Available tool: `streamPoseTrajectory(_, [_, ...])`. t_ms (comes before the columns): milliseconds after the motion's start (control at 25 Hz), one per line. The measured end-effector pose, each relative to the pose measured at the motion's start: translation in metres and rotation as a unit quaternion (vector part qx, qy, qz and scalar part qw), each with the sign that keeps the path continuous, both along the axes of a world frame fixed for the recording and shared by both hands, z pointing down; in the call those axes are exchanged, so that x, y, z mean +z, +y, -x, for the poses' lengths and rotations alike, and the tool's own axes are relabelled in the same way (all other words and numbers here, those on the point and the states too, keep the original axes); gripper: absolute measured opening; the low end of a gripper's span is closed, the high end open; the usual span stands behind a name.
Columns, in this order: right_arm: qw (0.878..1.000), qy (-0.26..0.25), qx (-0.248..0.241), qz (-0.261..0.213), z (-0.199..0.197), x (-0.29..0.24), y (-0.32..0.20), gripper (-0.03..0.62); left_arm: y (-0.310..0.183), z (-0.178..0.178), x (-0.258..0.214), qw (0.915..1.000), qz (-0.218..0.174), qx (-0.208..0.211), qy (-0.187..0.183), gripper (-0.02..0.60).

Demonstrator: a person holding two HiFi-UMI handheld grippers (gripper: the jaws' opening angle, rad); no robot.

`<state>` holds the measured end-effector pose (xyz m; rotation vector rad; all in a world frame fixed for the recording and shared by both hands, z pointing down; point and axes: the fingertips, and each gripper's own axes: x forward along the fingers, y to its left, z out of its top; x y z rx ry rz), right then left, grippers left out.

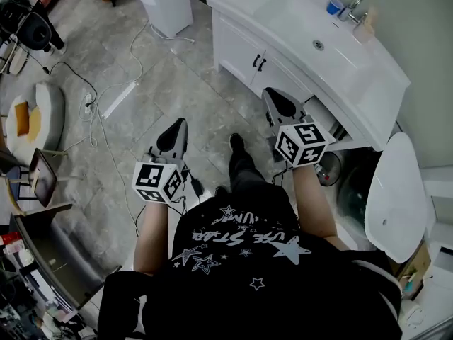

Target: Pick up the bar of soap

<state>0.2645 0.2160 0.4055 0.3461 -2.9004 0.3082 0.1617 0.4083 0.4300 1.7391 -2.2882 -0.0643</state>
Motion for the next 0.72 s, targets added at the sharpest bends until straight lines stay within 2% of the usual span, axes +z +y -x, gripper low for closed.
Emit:
streamPoseTrajectory(440, [0.999,0.014,-0.018,0.044,0.076,0.019,-0.115,0.253,-0.114,0.066,0.007,0.9999,0.014,0.000,0.006,0.009])
streamPoseTrajectory(720, [0.996,0.014,-0.049,0.074,0.141,0.017,-0.177,0.322,-0.176,0.120,-0.005,0.9995,0.017,-0.026,-0.006,0.009])
